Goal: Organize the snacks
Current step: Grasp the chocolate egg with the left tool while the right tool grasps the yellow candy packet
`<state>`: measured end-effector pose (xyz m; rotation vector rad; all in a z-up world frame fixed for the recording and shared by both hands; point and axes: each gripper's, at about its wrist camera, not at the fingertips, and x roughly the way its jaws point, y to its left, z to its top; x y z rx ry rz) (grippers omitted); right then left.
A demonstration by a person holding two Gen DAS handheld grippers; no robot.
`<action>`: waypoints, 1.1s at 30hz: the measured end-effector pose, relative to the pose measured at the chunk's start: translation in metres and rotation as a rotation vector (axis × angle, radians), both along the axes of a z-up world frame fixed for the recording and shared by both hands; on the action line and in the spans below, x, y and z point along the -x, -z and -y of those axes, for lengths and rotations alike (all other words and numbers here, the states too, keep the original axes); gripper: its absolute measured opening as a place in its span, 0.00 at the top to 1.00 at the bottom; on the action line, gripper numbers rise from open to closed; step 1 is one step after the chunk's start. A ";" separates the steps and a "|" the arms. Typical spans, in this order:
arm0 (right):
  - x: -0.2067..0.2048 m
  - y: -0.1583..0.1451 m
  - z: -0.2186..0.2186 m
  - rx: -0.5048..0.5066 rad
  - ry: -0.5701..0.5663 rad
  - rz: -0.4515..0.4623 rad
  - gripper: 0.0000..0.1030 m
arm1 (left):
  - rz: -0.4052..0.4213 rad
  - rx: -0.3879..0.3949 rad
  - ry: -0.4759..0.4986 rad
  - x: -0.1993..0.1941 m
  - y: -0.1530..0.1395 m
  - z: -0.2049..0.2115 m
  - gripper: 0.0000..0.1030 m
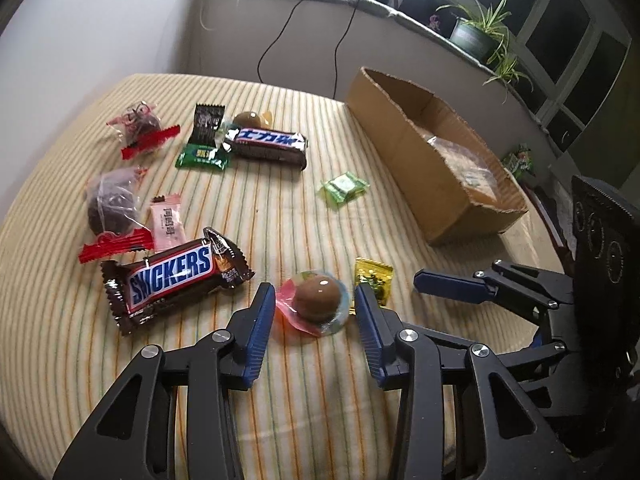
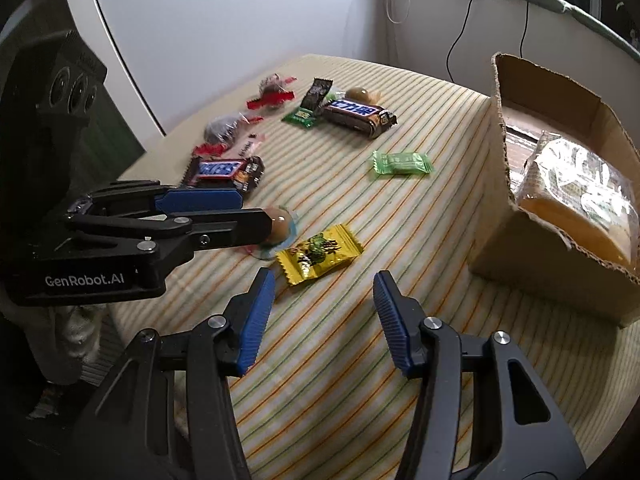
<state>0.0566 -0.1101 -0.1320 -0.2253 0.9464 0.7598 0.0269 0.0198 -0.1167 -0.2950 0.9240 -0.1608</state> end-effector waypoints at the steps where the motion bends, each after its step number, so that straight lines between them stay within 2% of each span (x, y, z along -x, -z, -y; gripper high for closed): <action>1: 0.000 0.001 -0.001 0.006 0.001 0.002 0.48 | -0.004 -0.001 0.002 -0.001 0.001 0.000 0.62; 10: -0.003 0.005 -0.013 0.056 -0.026 0.040 0.48 | -0.022 -0.030 0.025 -0.007 0.009 0.003 0.62; 14: -0.006 0.005 -0.018 0.067 -0.039 0.051 0.48 | -0.016 -0.064 0.030 -0.008 0.009 0.007 0.65; 21: -0.011 0.006 -0.023 0.071 -0.054 0.049 0.48 | -0.009 -0.060 0.016 -0.007 0.010 0.000 0.66; 25: -0.012 0.007 -0.023 0.064 -0.058 0.043 0.57 | -0.007 -0.053 0.002 -0.003 0.009 -0.004 0.66; 26: -0.013 0.006 -0.021 0.058 -0.054 0.037 0.61 | -0.006 -0.053 0.000 -0.003 0.009 -0.004 0.66; 27: -0.014 0.006 -0.020 0.056 -0.052 0.033 0.71 | -0.006 -0.052 -0.001 -0.003 0.009 -0.004 0.66; 33: -0.013 0.006 -0.018 0.064 -0.050 0.039 0.76 | 0.001 -0.051 -0.005 0.000 0.007 -0.005 0.66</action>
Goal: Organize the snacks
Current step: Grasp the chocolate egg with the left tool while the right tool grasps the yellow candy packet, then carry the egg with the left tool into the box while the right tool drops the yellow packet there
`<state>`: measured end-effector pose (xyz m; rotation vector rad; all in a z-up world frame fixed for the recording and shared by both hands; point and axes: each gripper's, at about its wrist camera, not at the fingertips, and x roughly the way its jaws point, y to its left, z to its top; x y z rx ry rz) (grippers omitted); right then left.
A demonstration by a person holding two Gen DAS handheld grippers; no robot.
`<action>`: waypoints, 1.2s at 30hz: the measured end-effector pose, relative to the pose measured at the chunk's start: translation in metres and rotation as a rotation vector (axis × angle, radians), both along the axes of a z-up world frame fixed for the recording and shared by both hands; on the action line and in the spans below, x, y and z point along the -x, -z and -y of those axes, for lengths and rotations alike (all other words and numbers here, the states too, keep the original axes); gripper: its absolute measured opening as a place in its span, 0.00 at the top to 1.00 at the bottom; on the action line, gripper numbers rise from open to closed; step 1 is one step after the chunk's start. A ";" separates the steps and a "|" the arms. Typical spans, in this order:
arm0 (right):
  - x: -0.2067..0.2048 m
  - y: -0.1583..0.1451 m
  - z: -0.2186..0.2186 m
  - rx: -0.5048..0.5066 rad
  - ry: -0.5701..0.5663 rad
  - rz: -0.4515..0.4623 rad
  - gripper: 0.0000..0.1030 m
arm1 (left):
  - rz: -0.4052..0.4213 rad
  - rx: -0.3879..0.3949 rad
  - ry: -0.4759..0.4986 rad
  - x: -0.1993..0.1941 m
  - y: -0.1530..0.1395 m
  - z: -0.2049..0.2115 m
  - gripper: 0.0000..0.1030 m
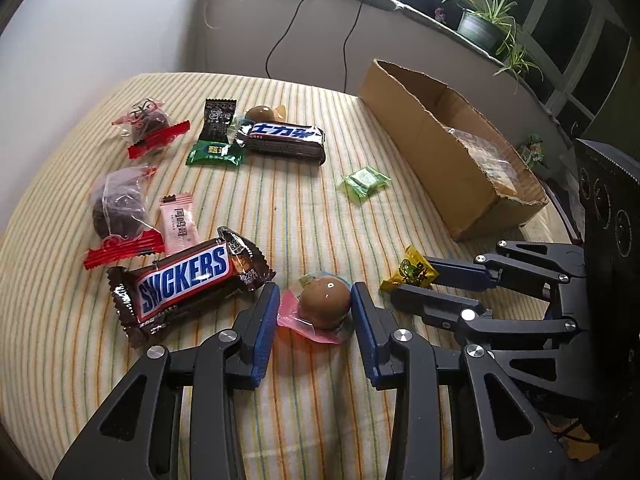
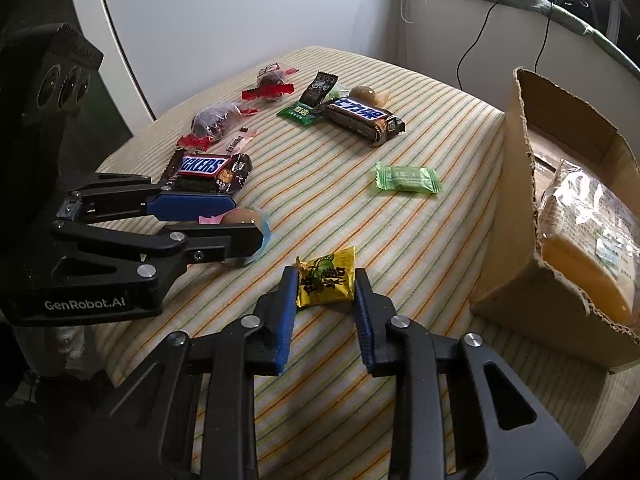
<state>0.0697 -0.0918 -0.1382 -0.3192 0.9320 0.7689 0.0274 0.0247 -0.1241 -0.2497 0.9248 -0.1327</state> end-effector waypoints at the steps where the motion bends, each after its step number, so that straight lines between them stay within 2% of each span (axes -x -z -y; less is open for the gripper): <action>1: 0.000 0.000 0.000 -0.003 0.004 -0.002 0.77 | 0.002 0.001 -0.001 0.001 -0.001 0.000 0.66; 6: 0.001 -0.004 0.004 -0.025 0.022 -0.012 0.81 | 0.019 0.007 -0.005 0.004 -0.008 -0.002 0.66; 13: 0.004 -0.025 0.014 -0.068 0.030 0.023 0.83 | 0.050 0.014 0.000 0.001 -0.022 0.000 0.66; 14: 0.003 -0.029 0.015 -0.074 0.032 0.029 0.85 | 0.055 0.015 0.002 0.000 -0.024 0.001 0.66; 15: 0.003 -0.031 0.016 -0.078 0.034 0.033 0.93 | 0.060 0.014 0.005 -0.001 -0.026 0.003 0.66; 32: -0.023 -0.069 0.056 -0.190 0.111 0.058 0.96 | 0.124 0.000 0.027 -0.039 -0.051 0.019 0.66; 36: -0.023 -0.057 0.051 -0.164 0.053 -0.009 0.94 | 0.121 0.007 0.018 -0.038 -0.049 0.016 0.66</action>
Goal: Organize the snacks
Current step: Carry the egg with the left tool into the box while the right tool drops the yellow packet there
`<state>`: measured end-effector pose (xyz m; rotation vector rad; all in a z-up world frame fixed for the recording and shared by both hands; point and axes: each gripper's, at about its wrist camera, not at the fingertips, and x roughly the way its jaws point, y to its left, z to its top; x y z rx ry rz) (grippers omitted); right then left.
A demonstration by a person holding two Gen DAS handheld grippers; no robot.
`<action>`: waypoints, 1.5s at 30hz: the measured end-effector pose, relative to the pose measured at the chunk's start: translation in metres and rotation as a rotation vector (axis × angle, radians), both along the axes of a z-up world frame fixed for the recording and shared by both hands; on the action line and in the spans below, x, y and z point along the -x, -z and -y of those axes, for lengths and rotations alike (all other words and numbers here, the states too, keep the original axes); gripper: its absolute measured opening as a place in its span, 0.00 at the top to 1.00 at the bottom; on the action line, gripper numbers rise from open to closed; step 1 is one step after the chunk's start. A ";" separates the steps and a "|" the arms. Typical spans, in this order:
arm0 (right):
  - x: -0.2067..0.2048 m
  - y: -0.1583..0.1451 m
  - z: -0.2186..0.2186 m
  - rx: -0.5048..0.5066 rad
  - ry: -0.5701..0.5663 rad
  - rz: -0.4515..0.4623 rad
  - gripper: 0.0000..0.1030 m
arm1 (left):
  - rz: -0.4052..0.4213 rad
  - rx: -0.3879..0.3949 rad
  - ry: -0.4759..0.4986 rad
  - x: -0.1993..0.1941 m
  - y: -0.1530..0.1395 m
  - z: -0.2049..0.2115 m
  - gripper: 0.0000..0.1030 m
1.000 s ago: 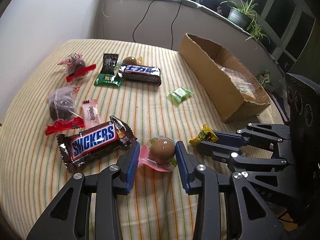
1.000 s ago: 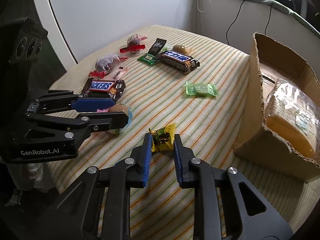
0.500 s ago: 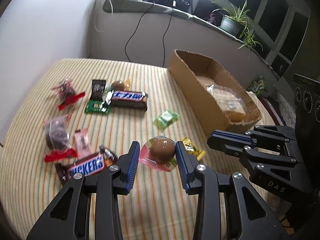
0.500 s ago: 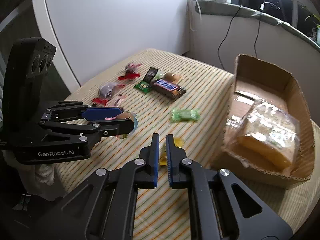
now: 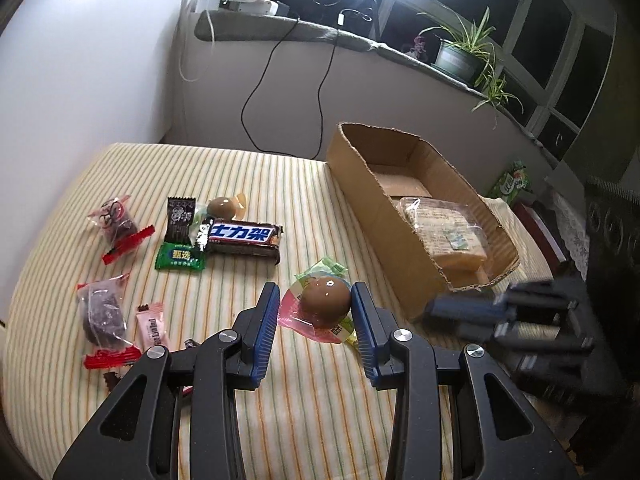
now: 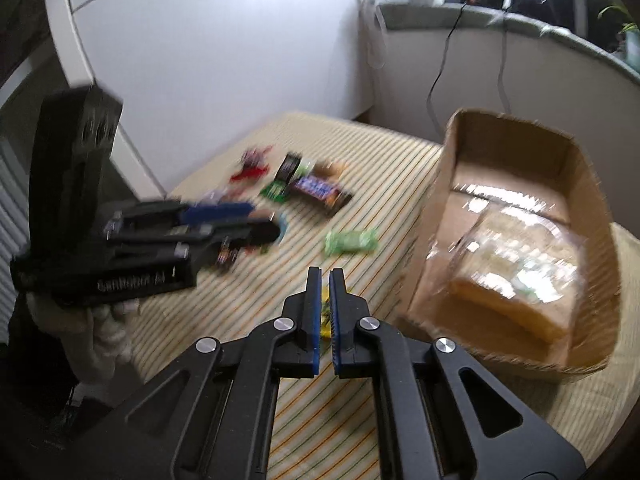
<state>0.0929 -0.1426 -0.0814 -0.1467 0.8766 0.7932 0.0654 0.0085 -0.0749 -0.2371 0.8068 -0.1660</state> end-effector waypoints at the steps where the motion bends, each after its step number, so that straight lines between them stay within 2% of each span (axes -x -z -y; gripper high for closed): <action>1: 0.002 0.005 -0.005 0.017 -0.019 -0.010 0.91 | -0.002 0.001 -0.003 0.001 0.001 -0.001 0.66; 2: 0.004 0.012 -0.011 0.045 -0.035 -0.015 0.77 | -0.004 0.002 -0.006 0.002 0.002 -0.002 0.66; 3: 0.007 0.016 -0.016 0.064 -0.040 -0.013 0.59 | -0.008 0.004 -0.009 0.003 0.002 -0.003 0.66; 4: 0.010 0.022 -0.020 0.085 -0.044 -0.006 0.53 | -0.011 0.005 -0.011 0.004 0.003 -0.005 0.66; 5: 0.013 0.026 -0.024 0.097 -0.045 -0.001 0.51 | -0.013 0.005 -0.014 0.005 0.004 -0.006 0.66; 11: 0.005 0.050 -0.041 0.166 -0.006 -0.024 0.51 | -0.013 0.017 -0.030 0.013 0.005 -0.015 0.66; 13: 0.001 0.055 -0.041 0.180 0.012 -0.030 0.57 | -0.013 0.020 -0.034 0.014 0.006 -0.018 0.66; 15: -0.003 0.059 -0.042 0.190 0.027 -0.036 0.69 | -0.012 0.022 -0.037 0.014 0.005 -0.019 0.66; 16: -0.005 0.061 -0.043 0.189 0.030 -0.035 0.72 | -0.012 0.022 -0.038 0.014 0.005 -0.020 0.66; 21: -0.007 0.057 -0.040 0.179 0.033 -0.034 0.75 | -0.004 0.024 -0.033 0.012 0.003 -0.018 0.66; 27: -0.006 0.032 -0.027 0.102 0.047 -0.014 0.76 | 0.010 0.016 -0.017 0.003 -0.005 -0.011 0.66; 34: -0.011 -0.011 -0.004 0.036 0.081 0.072 0.76 | 0.039 0.007 0.024 -0.019 -0.020 0.008 0.66; 37: -0.023 -0.025 0.011 0.028 0.115 0.100 0.75 | 0.050 0.002 0.047 -0.033 -0.026 0.019 0.66; 45: -0.064 -0.037 0.048 0.020 0.198 0.109 0.76 | 0.064 -0.008 0.099 -0.073 -0.033 0.049 0.66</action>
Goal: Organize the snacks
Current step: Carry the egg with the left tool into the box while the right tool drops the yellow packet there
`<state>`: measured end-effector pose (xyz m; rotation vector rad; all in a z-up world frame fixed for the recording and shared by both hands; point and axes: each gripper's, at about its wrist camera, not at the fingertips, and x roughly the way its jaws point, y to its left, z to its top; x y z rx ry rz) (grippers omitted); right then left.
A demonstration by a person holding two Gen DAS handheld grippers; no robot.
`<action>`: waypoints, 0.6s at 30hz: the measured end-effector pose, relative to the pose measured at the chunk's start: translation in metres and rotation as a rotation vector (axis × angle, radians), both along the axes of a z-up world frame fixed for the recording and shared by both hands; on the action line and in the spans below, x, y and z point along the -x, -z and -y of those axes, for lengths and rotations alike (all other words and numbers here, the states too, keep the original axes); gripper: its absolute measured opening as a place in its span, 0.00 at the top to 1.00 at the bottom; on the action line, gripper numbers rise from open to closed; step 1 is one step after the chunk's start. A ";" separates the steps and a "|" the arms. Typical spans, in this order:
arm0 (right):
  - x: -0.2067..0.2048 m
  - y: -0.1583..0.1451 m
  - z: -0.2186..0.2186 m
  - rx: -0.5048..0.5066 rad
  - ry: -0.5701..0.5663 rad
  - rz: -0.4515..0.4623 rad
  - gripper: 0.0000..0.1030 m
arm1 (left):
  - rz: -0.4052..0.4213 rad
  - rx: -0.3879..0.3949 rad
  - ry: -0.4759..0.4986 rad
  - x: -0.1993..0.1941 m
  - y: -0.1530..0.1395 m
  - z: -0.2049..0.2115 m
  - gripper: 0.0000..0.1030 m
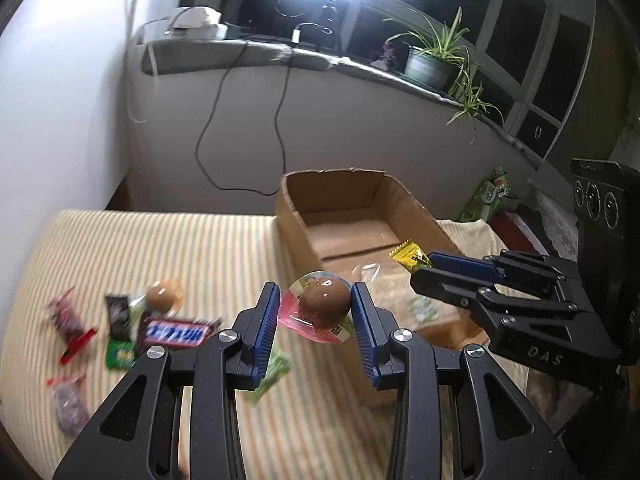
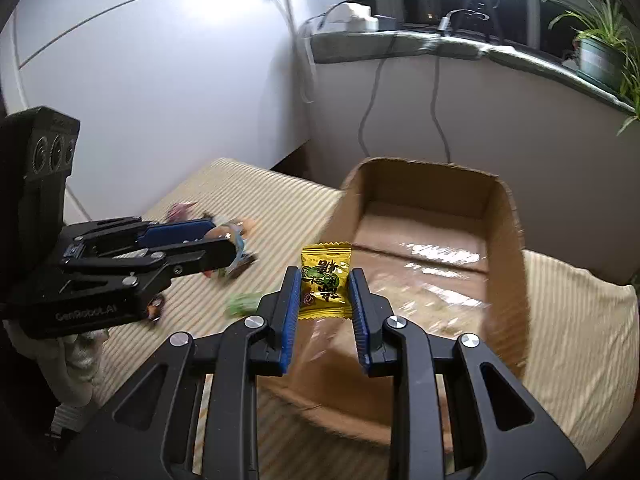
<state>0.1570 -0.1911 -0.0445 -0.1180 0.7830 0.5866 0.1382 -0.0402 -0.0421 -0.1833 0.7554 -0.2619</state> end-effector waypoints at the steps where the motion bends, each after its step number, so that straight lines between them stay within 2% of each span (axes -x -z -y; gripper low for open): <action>1: -0.006 0.000 0.005 0.002 0.012 0.001 0.76 | -0.001 -0.001 0.006 -0.005 0.001 0.004 0.66; 11: -0.061 0.006 0.045 0.016 0.096 -0.021 0.75 | -0.031 -0.021 0.046 -0.052 0.010 0.035 0.66; 18: -0.080 0.016 0.061 0.024 0.123 -0.042 0.75 | -0.059 -0.033 0.059 -0.069 0.022 0.048 0.66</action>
